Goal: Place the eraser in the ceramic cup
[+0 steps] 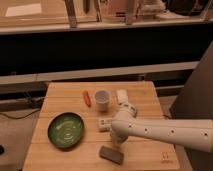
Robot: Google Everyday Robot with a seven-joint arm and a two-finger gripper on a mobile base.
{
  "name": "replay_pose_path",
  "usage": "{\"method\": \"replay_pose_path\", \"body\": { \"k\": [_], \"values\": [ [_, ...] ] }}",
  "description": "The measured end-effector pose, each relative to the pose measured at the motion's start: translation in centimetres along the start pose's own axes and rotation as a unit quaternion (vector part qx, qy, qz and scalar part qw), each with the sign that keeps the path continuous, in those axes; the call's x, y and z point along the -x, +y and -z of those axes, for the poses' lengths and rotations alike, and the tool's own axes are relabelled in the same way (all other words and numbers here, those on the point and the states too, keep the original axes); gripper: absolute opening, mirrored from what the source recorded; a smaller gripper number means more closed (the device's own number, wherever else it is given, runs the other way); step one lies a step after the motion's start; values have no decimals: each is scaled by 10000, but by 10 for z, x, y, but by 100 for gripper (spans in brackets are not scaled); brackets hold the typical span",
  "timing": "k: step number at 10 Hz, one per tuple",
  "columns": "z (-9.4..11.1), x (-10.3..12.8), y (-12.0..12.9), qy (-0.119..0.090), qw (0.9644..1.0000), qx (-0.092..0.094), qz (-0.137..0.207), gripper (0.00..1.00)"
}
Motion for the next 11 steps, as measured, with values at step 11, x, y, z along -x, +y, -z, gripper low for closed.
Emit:
{"method": "replay_pose_path", "body": {
  "k": [11],
  "values": [
    [19,9,28,-343,9926,-140,-1159,0]
  ]
}}
